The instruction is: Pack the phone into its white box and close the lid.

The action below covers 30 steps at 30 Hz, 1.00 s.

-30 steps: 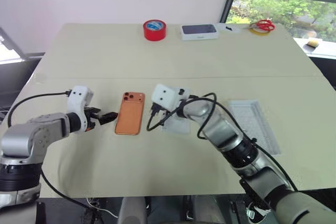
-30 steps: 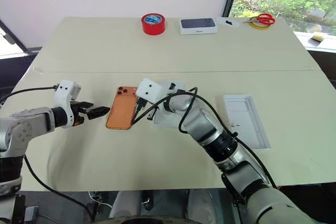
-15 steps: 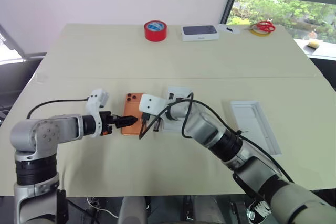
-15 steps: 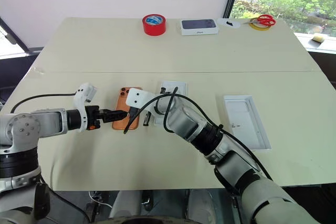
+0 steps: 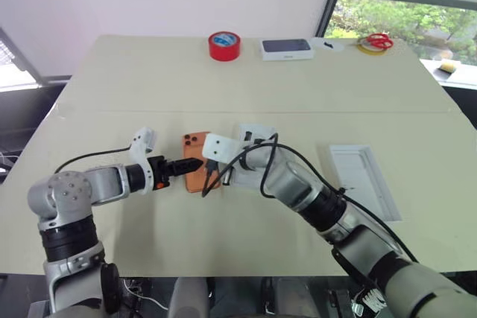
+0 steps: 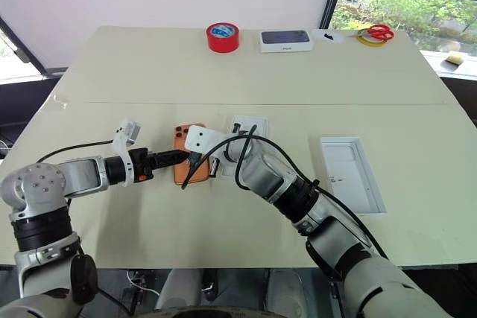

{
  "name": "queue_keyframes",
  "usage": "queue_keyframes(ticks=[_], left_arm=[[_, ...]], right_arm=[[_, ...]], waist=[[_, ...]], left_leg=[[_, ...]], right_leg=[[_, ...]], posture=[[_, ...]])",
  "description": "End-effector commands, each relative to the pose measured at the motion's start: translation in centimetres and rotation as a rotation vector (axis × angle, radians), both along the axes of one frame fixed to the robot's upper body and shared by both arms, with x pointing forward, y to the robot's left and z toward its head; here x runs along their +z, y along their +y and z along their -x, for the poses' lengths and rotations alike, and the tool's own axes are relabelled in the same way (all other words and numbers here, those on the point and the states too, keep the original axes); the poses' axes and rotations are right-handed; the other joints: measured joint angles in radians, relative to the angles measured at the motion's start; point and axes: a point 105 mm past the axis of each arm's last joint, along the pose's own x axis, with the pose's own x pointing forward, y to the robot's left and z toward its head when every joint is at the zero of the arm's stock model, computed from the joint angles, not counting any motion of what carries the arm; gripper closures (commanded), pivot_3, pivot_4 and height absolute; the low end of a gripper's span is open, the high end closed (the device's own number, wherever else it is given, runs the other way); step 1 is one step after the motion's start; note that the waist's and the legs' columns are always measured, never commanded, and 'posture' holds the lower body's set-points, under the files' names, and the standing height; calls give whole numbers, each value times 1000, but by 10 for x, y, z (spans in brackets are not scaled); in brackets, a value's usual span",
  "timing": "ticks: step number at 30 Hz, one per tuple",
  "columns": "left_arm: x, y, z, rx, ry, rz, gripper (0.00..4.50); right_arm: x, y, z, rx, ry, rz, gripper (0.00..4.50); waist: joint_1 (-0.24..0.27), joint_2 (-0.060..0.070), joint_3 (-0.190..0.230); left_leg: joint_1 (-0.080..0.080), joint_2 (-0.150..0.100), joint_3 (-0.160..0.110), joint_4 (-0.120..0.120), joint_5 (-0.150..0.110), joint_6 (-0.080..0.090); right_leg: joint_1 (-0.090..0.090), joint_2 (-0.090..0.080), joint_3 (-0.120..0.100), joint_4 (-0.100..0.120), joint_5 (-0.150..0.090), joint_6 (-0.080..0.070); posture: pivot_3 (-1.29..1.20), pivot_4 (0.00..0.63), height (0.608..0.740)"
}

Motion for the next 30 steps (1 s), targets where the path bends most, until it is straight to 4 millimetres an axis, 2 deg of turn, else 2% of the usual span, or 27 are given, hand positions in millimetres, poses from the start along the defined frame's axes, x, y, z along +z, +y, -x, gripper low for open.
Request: queue_keyframes(ticks=[1, 15, 18, 22, 30], left_arm=[[-5, -16, -1, -27, 42, 68, 48], [3, -5, -11, 63, 25, 112, 48], [4, 1, -14, 98, 23, 128, 845], [4, 4, -13, 100, 32, 116, 2768], [2, 5, -12, 111, 52, 190, 2768]], right_arm=[[0, 19, 15, 77, 10, -25, 4500], [-1, 16, 14, 70, 6, -20, 4500], [-1, 15, 14, 67, 6, -20, 4500], [0, 14, 14, 64, 3, -22, 4500], [7, 9, 10, 46, -14, -34, 4500]], waist=[[2, 0, 0], [-17, 0, 0], [-19, 0, 0], [-20, -1, 0], [-21, -1, 0]], left_leg=[[1, 0, 0, 0, 0, 0], [2, 0, 0, -2, 0, -1], [1, 0, 1, -2, 0, -1], [-1, 1, 1, -2, 1, -2], [-2, 1, 1, -3, 2, -3]], right_leg=[[0, 0, 0, 0, 0, 0], [1, 0, 0, 0, 0, 0], [0, 0, 0, 0, 0, 0], [0, 0, 1, 0, 0, 0], [0, 0, 1, 0, 0, 0]], posture=[[0, 150, 730], [0, 150, 730], [0, 150, 730], [0, 150, 730], [0, 150, 730]])
